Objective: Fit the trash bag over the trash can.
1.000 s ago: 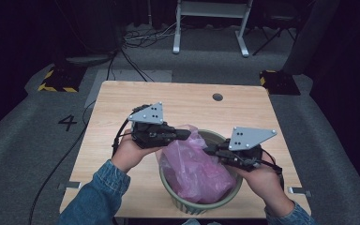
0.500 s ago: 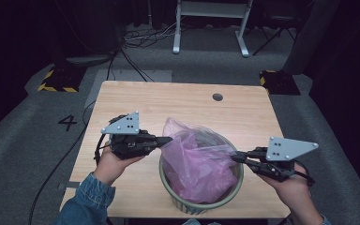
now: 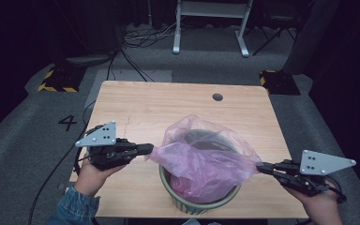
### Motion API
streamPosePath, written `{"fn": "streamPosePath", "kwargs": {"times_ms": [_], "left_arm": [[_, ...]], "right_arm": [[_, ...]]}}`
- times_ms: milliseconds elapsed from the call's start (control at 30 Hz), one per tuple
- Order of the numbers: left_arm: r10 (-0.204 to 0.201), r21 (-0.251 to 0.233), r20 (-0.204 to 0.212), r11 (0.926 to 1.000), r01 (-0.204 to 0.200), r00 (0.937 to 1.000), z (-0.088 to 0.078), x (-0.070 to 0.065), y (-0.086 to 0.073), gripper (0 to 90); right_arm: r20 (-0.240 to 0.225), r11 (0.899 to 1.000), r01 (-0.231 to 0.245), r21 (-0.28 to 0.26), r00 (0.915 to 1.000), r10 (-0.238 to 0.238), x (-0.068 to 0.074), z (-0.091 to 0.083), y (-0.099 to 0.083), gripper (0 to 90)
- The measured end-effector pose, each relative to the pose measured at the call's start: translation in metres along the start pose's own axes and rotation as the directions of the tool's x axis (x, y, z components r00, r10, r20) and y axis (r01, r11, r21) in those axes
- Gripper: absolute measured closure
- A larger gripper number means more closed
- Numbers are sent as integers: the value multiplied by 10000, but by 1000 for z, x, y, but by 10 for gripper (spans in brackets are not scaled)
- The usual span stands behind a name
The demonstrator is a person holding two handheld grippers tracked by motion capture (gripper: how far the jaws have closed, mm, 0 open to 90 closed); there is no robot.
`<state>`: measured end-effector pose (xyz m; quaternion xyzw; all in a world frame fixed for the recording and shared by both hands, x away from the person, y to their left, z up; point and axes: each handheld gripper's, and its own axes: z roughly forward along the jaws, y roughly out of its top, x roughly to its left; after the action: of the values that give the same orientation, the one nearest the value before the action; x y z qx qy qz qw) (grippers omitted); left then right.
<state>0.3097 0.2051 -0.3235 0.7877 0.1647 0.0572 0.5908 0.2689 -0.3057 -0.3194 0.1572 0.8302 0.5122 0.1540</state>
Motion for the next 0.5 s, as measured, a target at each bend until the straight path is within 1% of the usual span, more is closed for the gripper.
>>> {"fn": "streamPosePath", "kwargs": {"times_ms": [67,200,300,400,500], "left_arm": [[-159,-56,-10,9999,159,9999,-4,0,-4,895],[-240,-13,-131,9997,240,9996,-11,-1,-12,895],[-261,29,-305,9997,262,9992,-18,-2,-17,895],[-332,-29,-473,9994,331,9983,-27,-3,-22,895],[-367,33,-658,9993,370,9972,-32,-4,-26,895]], "right_arm": [[-57,9999,-111,-12,9999,111,-1,-6,-5,897],[74,9998,-196,39,9998,195,0,-16,-13,897],[172,9995,-294,95,9994,293,0,-20,-18,897],[182,9989,-439,183,9989,436,-1,-22,-23,897],[207,9985,-479,275,9987,473,-1,-24,-25,896]]}}
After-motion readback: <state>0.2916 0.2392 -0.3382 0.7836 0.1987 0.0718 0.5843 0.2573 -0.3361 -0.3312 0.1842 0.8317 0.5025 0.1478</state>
